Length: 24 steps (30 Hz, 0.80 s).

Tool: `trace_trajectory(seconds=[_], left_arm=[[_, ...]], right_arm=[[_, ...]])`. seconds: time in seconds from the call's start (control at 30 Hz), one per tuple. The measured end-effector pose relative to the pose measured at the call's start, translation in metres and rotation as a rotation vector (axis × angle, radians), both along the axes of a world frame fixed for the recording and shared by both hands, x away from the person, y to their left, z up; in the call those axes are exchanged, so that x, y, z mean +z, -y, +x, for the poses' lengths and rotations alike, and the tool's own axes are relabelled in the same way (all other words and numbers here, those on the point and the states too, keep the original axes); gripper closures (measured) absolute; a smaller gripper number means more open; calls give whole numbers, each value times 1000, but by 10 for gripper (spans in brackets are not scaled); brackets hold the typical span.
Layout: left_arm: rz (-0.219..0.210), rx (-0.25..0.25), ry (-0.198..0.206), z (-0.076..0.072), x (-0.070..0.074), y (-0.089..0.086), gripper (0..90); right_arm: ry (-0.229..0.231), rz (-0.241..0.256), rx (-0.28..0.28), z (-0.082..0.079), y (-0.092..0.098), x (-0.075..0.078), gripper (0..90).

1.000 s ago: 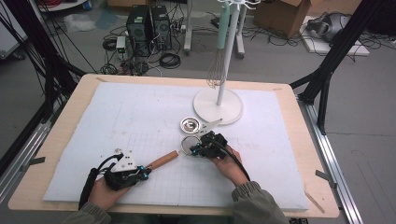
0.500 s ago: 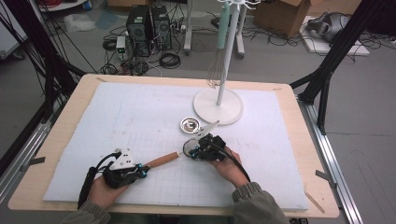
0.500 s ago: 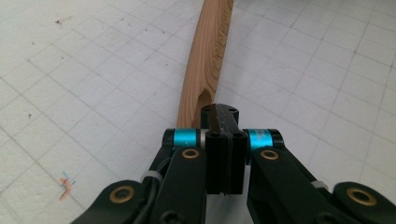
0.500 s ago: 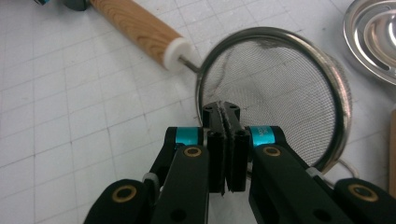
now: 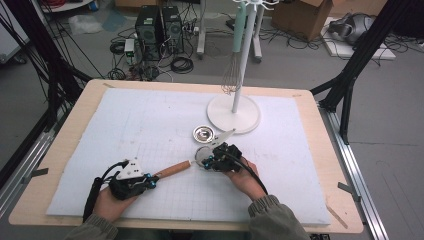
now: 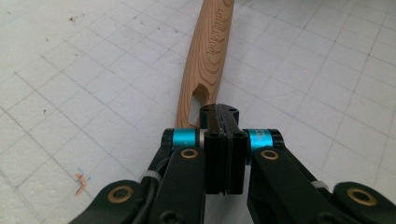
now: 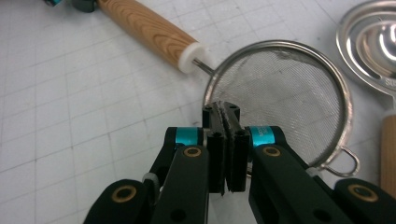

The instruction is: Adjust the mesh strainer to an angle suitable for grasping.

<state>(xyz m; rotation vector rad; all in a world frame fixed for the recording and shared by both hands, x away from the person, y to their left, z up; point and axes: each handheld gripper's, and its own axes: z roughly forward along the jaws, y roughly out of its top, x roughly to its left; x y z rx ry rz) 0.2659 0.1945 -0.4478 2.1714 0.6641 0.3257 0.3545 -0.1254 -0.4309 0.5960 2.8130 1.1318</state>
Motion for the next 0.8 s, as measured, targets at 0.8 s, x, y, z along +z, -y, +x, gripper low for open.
trace_trajectory(seconds=[0.8], left_arm=[[-2, 10, -1, 3, 0, -3, 884]], right_arm=[[25, 55, 9, 15, -20, 17, 894]])
